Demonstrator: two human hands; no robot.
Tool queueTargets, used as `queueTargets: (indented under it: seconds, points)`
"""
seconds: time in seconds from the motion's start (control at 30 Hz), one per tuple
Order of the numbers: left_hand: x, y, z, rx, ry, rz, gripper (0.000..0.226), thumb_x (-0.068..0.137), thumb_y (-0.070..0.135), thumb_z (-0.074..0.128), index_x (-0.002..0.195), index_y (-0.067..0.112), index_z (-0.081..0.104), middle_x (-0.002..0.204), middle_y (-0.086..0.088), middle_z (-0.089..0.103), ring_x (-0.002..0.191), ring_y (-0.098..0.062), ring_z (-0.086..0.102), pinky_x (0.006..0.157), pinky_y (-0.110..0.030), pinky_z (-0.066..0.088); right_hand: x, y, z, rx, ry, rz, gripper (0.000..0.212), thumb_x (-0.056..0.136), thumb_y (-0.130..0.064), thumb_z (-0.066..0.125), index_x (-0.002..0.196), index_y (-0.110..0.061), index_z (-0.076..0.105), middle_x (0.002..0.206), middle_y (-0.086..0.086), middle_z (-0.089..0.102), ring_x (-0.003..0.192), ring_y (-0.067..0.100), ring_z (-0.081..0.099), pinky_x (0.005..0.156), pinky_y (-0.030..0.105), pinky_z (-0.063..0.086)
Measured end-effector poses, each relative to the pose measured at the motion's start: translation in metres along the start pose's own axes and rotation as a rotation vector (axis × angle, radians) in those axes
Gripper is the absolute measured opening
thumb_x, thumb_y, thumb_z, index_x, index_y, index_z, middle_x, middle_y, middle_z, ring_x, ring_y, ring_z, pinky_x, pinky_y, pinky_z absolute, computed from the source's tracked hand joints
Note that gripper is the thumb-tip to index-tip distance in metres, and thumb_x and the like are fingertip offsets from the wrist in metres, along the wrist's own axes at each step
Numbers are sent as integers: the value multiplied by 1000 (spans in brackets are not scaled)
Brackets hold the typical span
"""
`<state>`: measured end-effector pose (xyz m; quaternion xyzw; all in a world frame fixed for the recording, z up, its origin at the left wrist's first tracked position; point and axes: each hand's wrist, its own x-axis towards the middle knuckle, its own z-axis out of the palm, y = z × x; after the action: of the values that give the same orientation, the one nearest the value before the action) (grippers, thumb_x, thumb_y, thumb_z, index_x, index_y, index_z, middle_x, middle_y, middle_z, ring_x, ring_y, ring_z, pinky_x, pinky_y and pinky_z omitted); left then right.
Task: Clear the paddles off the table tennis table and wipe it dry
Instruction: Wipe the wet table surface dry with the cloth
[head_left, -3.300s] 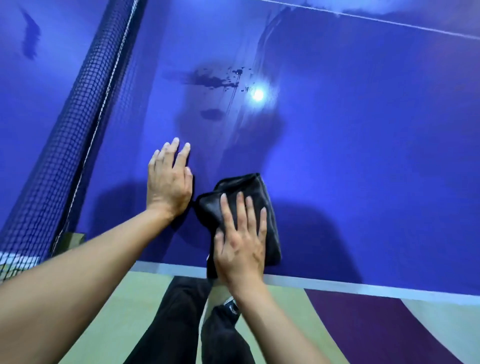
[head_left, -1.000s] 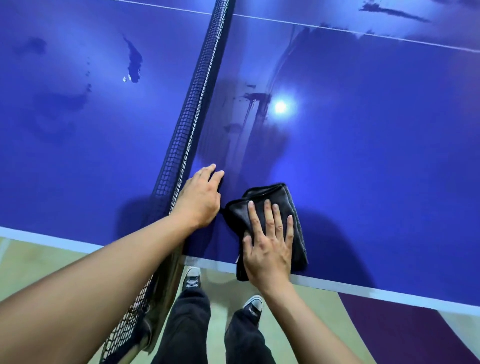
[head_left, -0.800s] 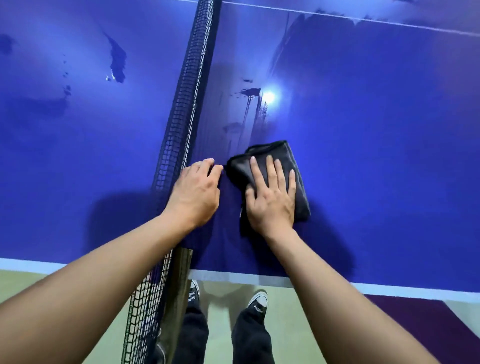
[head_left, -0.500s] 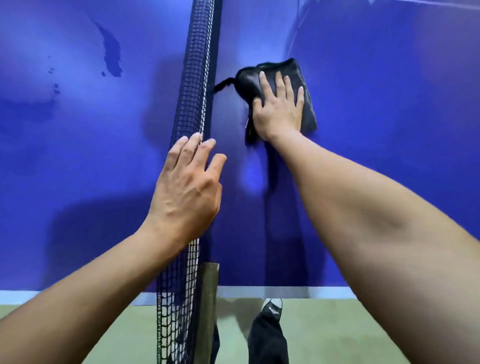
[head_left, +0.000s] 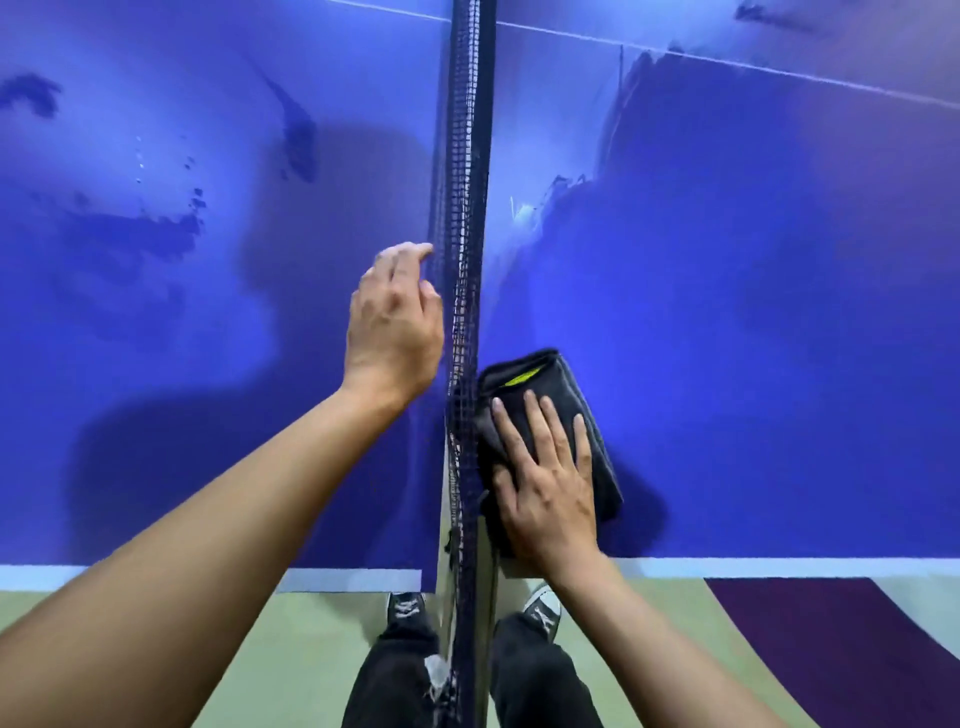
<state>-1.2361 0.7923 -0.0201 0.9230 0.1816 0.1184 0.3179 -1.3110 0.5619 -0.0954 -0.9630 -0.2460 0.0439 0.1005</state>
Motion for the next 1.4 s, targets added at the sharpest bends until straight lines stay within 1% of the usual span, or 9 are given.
queueTargets:
  seconds: [0.1,0.17,0.27,0.43,0.8,0.9,1.03,1.1,1.4]
  points:
    - [26,-24,7,32,-16,-61,45,98,21,36,135,7,58,137,-14,57,122,-37,54,106,-47,39,35,6,-1,-27,-2,-16,68,93,-43,44,159,-37,28,168,3,23,156,18,17,125,54,14]
    - [35,-34,20,120,-80,12,41,99,15,42,136,8,58,141,-13,56,128,-38,52,107,-49,38,77,10,-3,-19,27,34,65,95,-45,40,159,-38,29,167,4,25,156,19,18,126,52,8]
    - [46,-42,42,233,-120,142,48,96,23,35,135,8,59,142,-16,56,132,-39,51,109,-51,39,157,15,-7,-37,22,114,63,98,-48,30,160,-41,22,168,2,21,156,17,13,126,48,0]
    - [86,-47,70,324,-62,186,54,95,24,30,139,7,56,144,-19,54,136,-42,48,114,-49,33,282,38,-12,-65,58,162,61,101,-48,30,160,-43,17,169,0,18,156,16,10,126,49,0]
    - [207,-50,95,357,-25,80,60,96,31,24,141,6,55,147,-21,52,137,-44,45,114,-52,31,516,80,-37,1,-48,98,60,102,-49,28,160,-43,15,171,0,9,157,16,4,125,50,-6]
    - [240,-45,100,365,-28,53,61,95,33,25,141,7,55,148,-19,51,138,-42,44,114,-50,30,513,82,-36,3,-29,84,60,102,-46,29,161,-40,16,171,1,10,157,17,4,125,50,-5]
    - [264,-33,104,375,-50,-1,60,97,36,28,146,11,50,152,-18,46,141,-42,39,116,-50,25,433,75,-24,27,139,61,65,96,-45,31,161,-36,23,169,3,19,156,20,12,126,50,0]
    - [265,-31,106,396,-81,-7,63,97,38,23,148,13,48,155,-16,43,143,-42,37,118,-49,22,415,73,-24,40,86,69,66,98,-44,31,161,-38,17,170,2,13,157,18,6,125,50,-4]
    - [266,-34,111,370,-26,23,62,95,39,28,143,7,53,153,-16,47,142,-43,40,118,-54,27,552,67,-33,2,-7,64,63,101,-48,27,162,-39,11,171,1,6,157,18,-1,124,53,-9]
